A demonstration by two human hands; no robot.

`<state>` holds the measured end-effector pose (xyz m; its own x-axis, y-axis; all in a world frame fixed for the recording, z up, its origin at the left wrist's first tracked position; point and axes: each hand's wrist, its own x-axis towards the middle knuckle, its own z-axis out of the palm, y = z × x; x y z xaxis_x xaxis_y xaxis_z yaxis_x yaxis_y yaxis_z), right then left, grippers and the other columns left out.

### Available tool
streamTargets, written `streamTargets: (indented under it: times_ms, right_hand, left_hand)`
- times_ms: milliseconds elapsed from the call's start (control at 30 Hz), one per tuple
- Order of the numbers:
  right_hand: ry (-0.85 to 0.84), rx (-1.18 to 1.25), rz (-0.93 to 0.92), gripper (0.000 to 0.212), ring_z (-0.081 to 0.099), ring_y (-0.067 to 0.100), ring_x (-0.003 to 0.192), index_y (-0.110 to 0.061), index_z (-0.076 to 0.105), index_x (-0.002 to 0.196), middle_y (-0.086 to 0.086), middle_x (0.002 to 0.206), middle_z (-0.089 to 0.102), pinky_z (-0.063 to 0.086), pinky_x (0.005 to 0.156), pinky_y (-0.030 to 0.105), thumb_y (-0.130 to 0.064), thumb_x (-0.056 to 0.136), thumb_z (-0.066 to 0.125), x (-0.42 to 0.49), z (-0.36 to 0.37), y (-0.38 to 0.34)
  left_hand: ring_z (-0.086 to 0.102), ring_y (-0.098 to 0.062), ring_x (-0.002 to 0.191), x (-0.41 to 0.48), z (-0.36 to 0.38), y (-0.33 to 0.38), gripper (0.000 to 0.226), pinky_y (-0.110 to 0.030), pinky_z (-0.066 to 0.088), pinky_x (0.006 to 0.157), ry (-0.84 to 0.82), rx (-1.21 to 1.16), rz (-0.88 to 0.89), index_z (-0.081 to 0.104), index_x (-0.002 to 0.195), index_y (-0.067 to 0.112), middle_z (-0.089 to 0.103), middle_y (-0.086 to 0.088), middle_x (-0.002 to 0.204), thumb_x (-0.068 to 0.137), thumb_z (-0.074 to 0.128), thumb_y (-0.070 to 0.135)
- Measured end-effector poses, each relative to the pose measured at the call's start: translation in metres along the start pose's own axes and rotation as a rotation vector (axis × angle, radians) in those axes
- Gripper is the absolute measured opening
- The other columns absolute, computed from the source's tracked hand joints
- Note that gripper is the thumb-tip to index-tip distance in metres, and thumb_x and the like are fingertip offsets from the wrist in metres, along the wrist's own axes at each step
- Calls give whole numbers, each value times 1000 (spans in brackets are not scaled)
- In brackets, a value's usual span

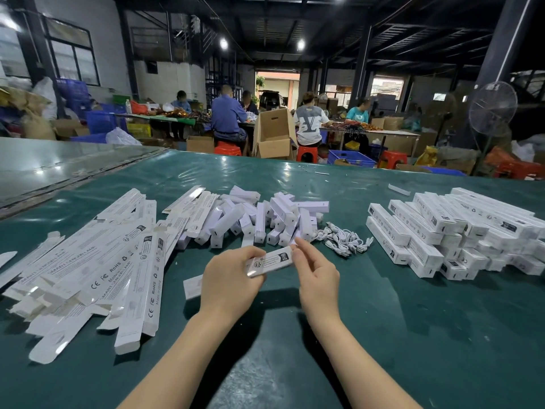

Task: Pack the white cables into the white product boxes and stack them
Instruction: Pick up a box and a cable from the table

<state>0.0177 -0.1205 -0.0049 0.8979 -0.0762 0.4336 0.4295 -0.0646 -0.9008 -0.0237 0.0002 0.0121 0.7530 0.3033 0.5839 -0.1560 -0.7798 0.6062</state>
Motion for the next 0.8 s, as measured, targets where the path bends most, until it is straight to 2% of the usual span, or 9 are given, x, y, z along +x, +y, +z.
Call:
streamTargets:
  times_ms: [33,100,200,300,500,567,667,733,800]
  right_hand:
    - [-8,119,92,21,62,3,90,-17,68,105,3,98,71,45,89,15,-7,89,59,1,1,-1]
    - [7,306,244,20,63,14,93,-16,66,91,2,95,69,50,86,25,2,86,58,5,0,-2]
    - [86,543,442,19,64,9,67,-10,60,77,1,72,66,53,62,15,8,83,59,8,-5,-5]
    - [108,711,572,15,65,8,52,-3,58,75,2,57,68,55,53,17,8,85,57,7,-6,-8]
    - [164,763,591,17,66,13,50,-3,56,72,3,55,68,57,52,23,5,87,55,6,-3,-14]
    - [207,744,571,17,66,12,50,-4,57,71,2,54,67,56,51,22,4,86,57,5,-1,-14]
    - [258,690,523,17,65,10,49,-4,60,70,0,52,67,54,49,20,2,86,59,4,1,-10]
    - [281,626,461,17,64,10,53,-4,64,71,-1,54,67,55,53,19,0,86,60,2,2,-6]
    - [256,557,369,14,65,9,65,-3,69,83,-5,63,70,56,65,19,-2,88,57,1,7,-4]
  left_hand:
    - [64,-18,84,0,0,0,31,-18,32,65,-1,5,8,73,95,23,73,5,87,65,75,12]
    - [63,-19,86,-1,2,1,32,-21,34,70,-5,15,32,73,97,22,72,3,89,67,75,14]
    - [66,-24,82,-2,2,3,32,-27,43,73,-2,49,118,74,94,17,73,-1,87,63,79,9]
    - [68,-25,65,-3,6,4,34,-37,54,61,62,97,258,75,82,12,73,-3,74,51,86,3]
    - [67,-16,62,-3,8,5,31,-28,54,60,139,169,404,75,77,12,72,2,72,49,88,7]
    - [67,-15,62,-3,9,6,32,-23,48,59,145,185,415,75,76,13,72,4,72,48,88,6]
    - [67,-15,61,-4,11,7,37,-27,35,63,153,194,411,75,75,13,72,4,70,43,89,2]
    - [67,-14,61,-5,12,9,37,-26,37,61,141,185,405,75,74,14,72,5,69,42,89,1]
    - [67,-15,60,-5,10,10,36,-24,46,56,135,156,354,75,74,15,72,5,68,43,89,2]
